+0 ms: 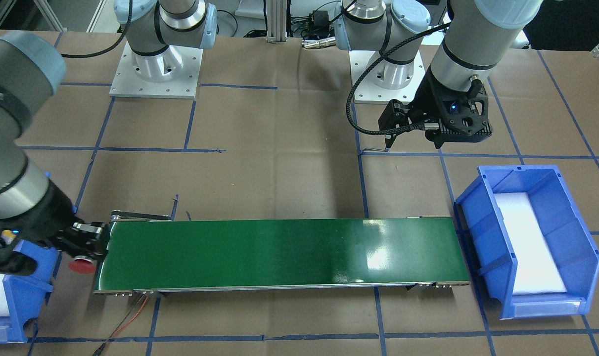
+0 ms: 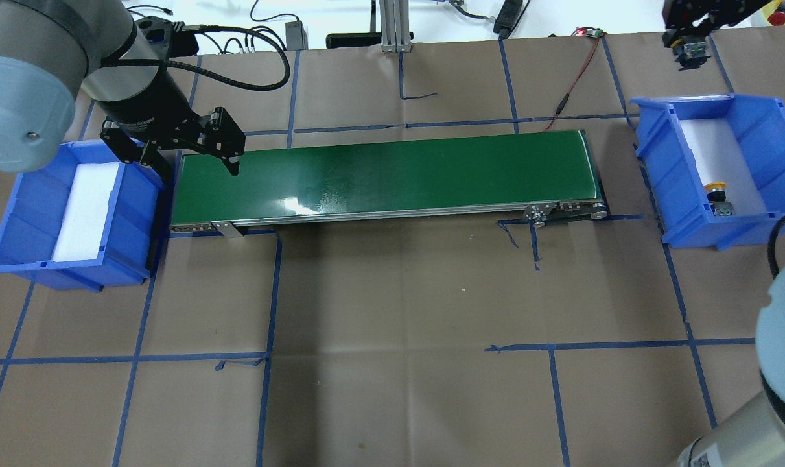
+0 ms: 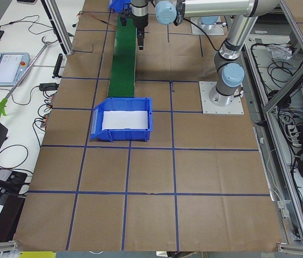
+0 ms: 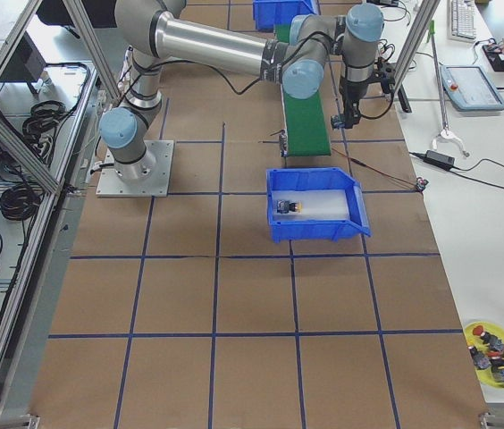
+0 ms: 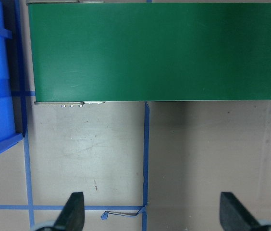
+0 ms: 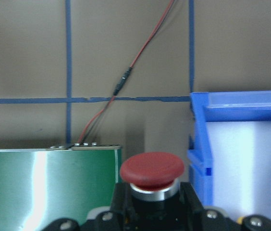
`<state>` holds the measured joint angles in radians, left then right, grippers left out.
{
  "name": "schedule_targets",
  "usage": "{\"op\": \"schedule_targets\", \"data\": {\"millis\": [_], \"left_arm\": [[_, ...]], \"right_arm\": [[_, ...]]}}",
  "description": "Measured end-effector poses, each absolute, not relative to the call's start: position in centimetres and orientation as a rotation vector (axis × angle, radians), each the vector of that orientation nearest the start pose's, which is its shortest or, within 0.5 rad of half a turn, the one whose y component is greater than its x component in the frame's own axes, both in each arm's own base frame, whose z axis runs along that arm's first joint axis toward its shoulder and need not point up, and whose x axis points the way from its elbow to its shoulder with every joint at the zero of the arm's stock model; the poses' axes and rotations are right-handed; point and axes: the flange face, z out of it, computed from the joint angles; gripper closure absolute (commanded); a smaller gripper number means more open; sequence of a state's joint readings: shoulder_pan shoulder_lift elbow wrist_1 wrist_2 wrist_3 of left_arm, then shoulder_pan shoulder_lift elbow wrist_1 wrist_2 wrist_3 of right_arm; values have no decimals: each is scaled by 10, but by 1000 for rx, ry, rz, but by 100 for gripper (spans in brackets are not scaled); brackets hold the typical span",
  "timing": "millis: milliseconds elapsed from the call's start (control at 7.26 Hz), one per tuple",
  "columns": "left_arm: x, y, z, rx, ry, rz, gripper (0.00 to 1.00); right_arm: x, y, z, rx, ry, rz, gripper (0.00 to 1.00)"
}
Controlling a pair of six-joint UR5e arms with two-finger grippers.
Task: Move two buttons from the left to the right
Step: 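Carry the red button with the right gripper into the foam-lined bin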
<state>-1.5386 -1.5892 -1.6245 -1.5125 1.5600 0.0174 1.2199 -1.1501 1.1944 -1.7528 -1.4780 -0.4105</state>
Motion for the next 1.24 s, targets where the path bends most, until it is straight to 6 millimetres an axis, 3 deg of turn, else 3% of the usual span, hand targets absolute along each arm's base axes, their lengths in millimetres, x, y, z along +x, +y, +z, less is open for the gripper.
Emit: {"op": "schedule_targets", "data": {"millis": [276, 413, 551, 965, 1240], "left_arm": [[-118, -502, 458, -26, 3153, 22, 0], [-118, -502, 458, -26, 3152, 22, 0], [-118, -502, 458, -27, 3152, 23, 0], [-118, -502, 457, -29, 3152, 25, 0], [-118, -502, 457, -29, 3152, 23, 0]], "right_arm": [[-167, -698, 416, -252, 3127, -295, 97], [-191, -703, 394, -282, 3134, -293, 98], [-203, -703, 374, -273, 3130, -265, 98], [-203, -685, 296, -163, 3105, -162, 98], [-202, -672, 261, -107, 3097, -139, 98]]}}
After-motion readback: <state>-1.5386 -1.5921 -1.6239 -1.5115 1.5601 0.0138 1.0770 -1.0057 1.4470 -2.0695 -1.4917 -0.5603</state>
